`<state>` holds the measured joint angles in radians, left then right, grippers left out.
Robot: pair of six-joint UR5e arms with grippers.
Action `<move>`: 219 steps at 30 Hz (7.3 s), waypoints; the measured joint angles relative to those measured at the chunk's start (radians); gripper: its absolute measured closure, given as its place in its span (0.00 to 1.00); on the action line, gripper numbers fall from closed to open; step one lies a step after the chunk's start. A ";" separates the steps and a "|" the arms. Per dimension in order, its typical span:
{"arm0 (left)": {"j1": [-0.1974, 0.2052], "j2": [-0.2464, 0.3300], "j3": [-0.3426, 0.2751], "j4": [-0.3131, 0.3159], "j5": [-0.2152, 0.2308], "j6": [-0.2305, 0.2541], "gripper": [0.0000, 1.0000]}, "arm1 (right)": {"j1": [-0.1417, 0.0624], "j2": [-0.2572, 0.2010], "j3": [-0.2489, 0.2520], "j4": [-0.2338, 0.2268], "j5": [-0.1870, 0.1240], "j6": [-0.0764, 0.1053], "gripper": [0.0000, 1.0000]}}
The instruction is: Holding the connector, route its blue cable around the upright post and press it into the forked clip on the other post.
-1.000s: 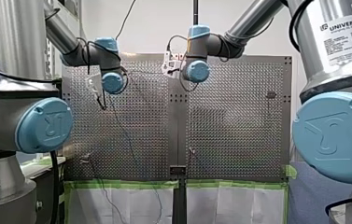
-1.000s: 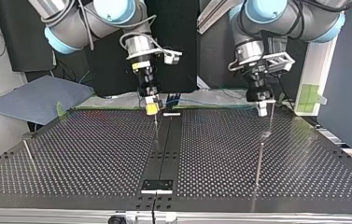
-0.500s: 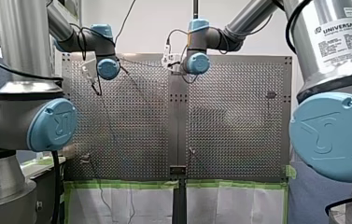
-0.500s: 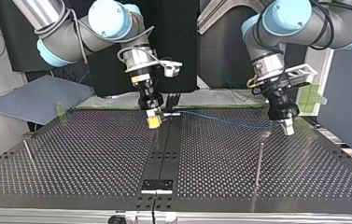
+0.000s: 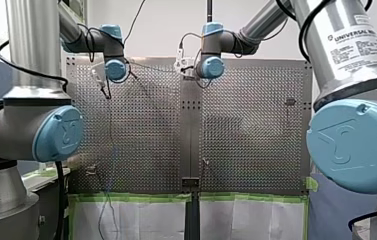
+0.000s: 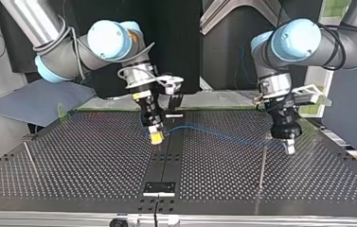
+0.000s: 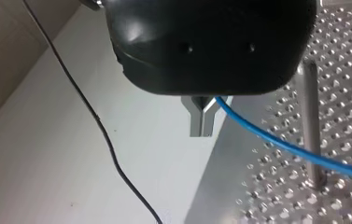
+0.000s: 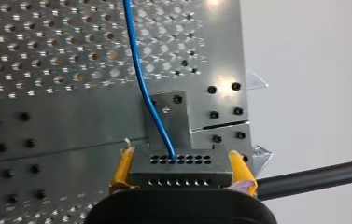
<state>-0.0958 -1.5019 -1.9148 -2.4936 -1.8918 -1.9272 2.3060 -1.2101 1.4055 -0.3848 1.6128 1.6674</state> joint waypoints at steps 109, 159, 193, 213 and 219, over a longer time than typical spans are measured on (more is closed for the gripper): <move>0.160 -0.345 0.112 0.076 0.395 -0.216 0.01 | -0.169 0.178 0.237 -0.152 0.130 -0.058 1.00; 0.158 -0.345 0.115 0.068 0.395 -0.216 0.01 | -0.353 0.462 0.444 -0.335 0.117 -0.030 1.00; 0.160 -0.345 0.114 0.066 0.394 -0.216 0.01 | -0.350 0.746 0.444 -0.620 0.051 -0.038 1.00; 0.158 -0.345 0.114 0.062 0.392 -0.216 0.01 | -0.355 0.850 0.371 -0.662 0.053 -0.108 1.00; 0.159 -0.345 0.114 0.062 0.392 -0.216 0.01 | -0.354 0.819 0.363 -0.643 0.037 -0.114 1.00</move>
<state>0.0632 -1.8474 -1.8005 -2.4316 -1.4994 -2.1429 1.9522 -0.3910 1.7688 -1.0282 1.6498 1.5530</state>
